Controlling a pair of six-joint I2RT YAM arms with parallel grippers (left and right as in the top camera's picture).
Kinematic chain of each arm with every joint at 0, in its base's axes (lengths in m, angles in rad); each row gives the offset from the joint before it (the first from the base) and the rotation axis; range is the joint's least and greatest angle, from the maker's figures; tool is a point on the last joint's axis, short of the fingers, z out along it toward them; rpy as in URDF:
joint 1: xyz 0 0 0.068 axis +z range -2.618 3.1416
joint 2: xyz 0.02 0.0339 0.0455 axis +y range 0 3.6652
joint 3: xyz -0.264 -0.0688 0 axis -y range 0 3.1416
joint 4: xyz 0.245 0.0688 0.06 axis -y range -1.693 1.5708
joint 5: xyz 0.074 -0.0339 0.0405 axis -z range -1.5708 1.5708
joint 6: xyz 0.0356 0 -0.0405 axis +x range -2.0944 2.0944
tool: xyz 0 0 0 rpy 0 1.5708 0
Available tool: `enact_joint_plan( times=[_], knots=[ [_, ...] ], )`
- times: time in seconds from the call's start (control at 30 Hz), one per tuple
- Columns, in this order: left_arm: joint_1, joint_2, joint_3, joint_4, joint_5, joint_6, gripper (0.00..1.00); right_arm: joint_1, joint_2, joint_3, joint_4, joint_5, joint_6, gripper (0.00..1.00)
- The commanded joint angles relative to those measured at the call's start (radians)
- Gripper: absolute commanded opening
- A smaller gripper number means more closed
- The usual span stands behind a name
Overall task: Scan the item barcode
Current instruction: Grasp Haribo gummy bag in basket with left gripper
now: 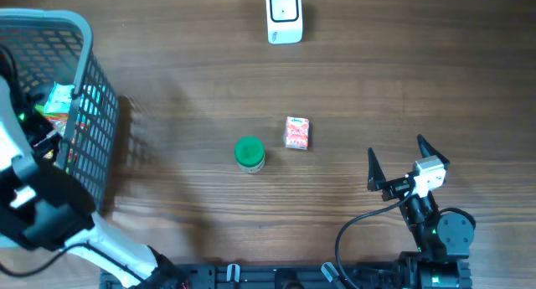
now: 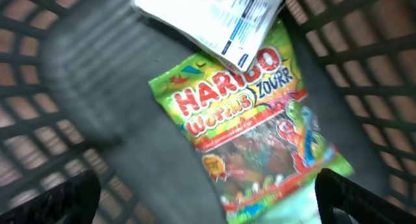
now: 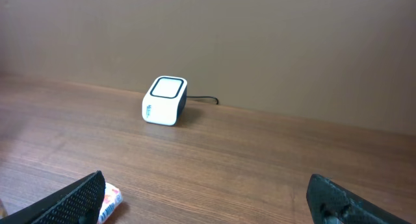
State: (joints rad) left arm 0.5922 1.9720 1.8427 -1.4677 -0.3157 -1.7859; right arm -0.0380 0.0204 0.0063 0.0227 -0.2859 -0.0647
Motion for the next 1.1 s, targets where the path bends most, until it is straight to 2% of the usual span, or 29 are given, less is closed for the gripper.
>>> enact_joint_plan(
  times=[0.0, 0.27, 0.33, 0.37, 0.4, 0.43, 0.47, 0.57, 0.67, 0.83, 0.93, 0.97, 1.0, 1.03, 1.07],
  knots=[
    [0.006, 0.092, -0.008, 0.027, -0.011, -0.029, 1.00, 0.007, -0.006, -0.001, 0.001, 0.009, 0.015, 0.99],
    [0.002, 0.287, -0.013, 0.093, 0.004, -0.025, 1.00, 0.007, -0.006, -0.001, 0.001, 0.008, 0.014, 1.00],
    [-0.003, 0.326, -0.022, 0.120, 0.013, 0.080, 0.99, 0.007, -0.006, -0.001, 0.001, 0.008, 0.015, 1.00],
    [-0.006, 0.333, -0.034, 0.140, 0.018, 0.152, 0.62, 0.007, -0.006, -0.001, 0.001, 0.008, 0.015, 1.00],
    [-0.013, 0.334, -0.047, 0.149, 0.019, 0.250, 0.33, 0.007, -0.006, -0.001, 0.001, 0.008, 0.015, 1.00],
    [-0.018, 0.334, -0.048, 0.148, 0.019, 0.315, 0.12, 0.007, -0.006, -0.001, 0.001, 0.008, 0.015, 1.00],
    [-0.021, 0.334, -0.048, 0.145, 0.020, 0.362, 0.04, 0.007, -0.006, -0.001, 0.001, 0.008, 0.014, 1.00],
    [-0.024, 0.306, -0.047, 0.142, 0.019, 0.487, 0.04, 0.007, -0.006, -0.001, 0.001, 0.008, 0.014, 1.00],
    [-0.021, 0.190, 0.004, 0.111, 0.019, 0.562, 0.04, 0.007, -0.006, -0.001, 0.001, 0.009, 0.014, 1.00],
    [-0.021, -0.183, 0.119, 0.102, 0.019, 0.657, 0.04, 0.007, -0.006, -0.001, 0.001, 0.009, 0.015, 1.00],
    [-0.021, -0.410, 0.120, 0.108, 0.019, 0.657, 0.04, 0.007, -0.006, -0.001, 0.001, 0.008, 0.015, 1.00],
    [-0.021, -0.457, 0.119, 0.108, 0.011, 0.654, 0.20, 0.007, -0.006, -0.001, 0.001, 0.008, 0.015, 1.00],
    [-0.021, -0.476, 0.119, 0.111, 0.004, 0.652, 0.88, 0.007, -0.006, -0.001, 0.001, 0.008, 0.014, 1.00],
    [-0.021, -0.473, 0.119, 0.108, 0.005, 0.652, 1.00, 0.007, -0.006, -0.001, 0.001, 0.008, 0.014, 1.00],
    [-0.021, -0.450, 0.117, 0.091, 0.005, 0.650, 1.00, 0.007, -0.006, -0.001, 0.001, 0.008, 0.015, 1.00]
  ],
)
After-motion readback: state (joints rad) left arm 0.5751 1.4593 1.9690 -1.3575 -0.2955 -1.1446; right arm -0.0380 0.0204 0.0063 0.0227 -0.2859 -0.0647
